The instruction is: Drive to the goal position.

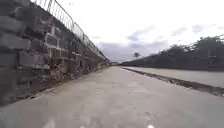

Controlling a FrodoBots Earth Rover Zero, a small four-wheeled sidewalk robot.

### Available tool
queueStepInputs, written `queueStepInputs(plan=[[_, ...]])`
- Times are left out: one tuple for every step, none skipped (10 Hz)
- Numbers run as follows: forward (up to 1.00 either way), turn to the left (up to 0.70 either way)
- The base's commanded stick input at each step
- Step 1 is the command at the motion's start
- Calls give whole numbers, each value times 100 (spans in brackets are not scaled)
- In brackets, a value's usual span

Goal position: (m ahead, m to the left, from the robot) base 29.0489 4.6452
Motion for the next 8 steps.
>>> queueStepInputs(plan=[[100, 0], [100, 0], [100, 0], [100, 0], [100, 0], [100, 0], [100, 0], [100, 0]])
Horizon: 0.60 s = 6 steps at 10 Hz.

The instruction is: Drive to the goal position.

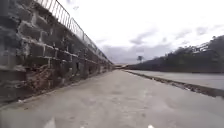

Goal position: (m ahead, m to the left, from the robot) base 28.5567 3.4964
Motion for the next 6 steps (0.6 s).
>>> queueStepInputs(plan=[[100, 0], [100, 0], [100, 0], [100, 0], [100, 0], [100, 0]])
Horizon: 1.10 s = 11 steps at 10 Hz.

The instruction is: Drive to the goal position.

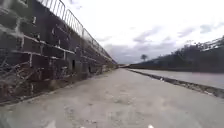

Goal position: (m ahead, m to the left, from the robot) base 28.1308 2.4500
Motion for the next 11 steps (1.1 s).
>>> queueStepInputs(plan=[[100, 0], [100, 0], [100, 0], [100, 0], [100, 0], [100, 0], [100, 0], [100, 0], [100, 0], [100, -5], [100, -15]])
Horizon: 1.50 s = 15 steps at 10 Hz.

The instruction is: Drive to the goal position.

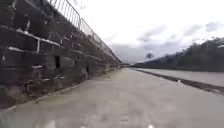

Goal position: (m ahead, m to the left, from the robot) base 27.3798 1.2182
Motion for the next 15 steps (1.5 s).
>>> queueStepInputs(plan=[[100, -25], [100, -20], [100, -9], [100, 0], [100, 0], [100, 0], [100, 0], [100, 0], [100, 0], [100, 0], [100, 0], [100, -6], [100, -18], [100, -25], [100, -15]])
